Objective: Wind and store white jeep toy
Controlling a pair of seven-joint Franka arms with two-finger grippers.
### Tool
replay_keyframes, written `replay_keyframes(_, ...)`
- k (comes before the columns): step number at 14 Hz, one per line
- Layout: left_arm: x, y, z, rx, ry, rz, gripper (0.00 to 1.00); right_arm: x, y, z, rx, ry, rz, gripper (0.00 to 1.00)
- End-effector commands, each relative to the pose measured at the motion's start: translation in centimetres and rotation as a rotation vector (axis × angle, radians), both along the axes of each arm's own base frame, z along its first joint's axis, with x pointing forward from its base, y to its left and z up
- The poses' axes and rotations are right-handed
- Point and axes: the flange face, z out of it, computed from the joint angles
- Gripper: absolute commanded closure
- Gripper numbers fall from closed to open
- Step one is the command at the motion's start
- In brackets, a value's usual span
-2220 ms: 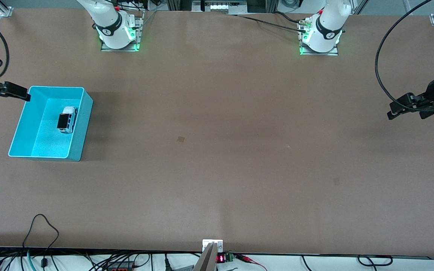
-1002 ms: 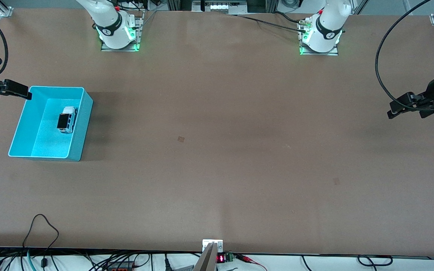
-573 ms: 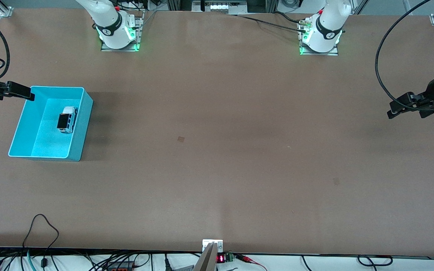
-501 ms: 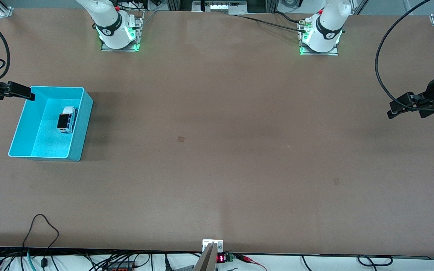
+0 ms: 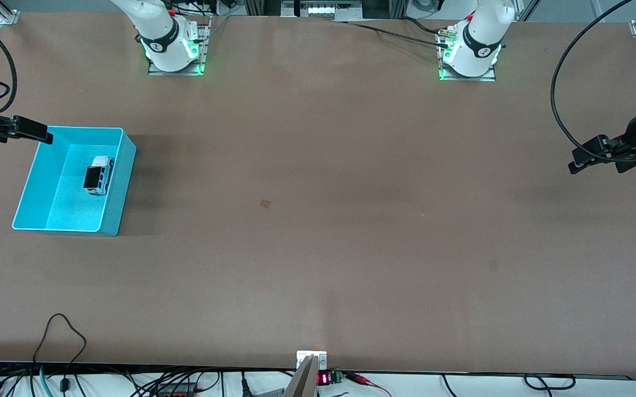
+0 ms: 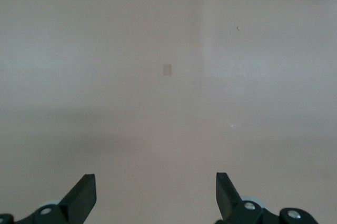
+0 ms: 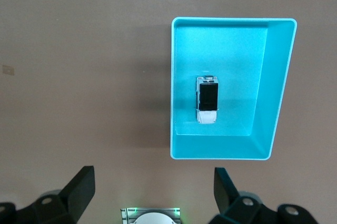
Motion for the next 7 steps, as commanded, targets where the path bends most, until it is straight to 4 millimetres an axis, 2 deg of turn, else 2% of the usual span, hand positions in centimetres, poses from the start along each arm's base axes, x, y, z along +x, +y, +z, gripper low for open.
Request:
replay_keyframes(1, -0.19, 0.16, 0.74, 0.0, -0.001, -0.006, 0.0, -0.61, 0.05, 0.31, 0.006, -0.014, -0.015, 0.0)
replay_keyframes(7, -0.19, 0.16, 0.74, 0.0, -0.001, -0.006, 0.0, -0.48, 0.02, 0.32, 0.004, -0.025, -0.015, 0.0)
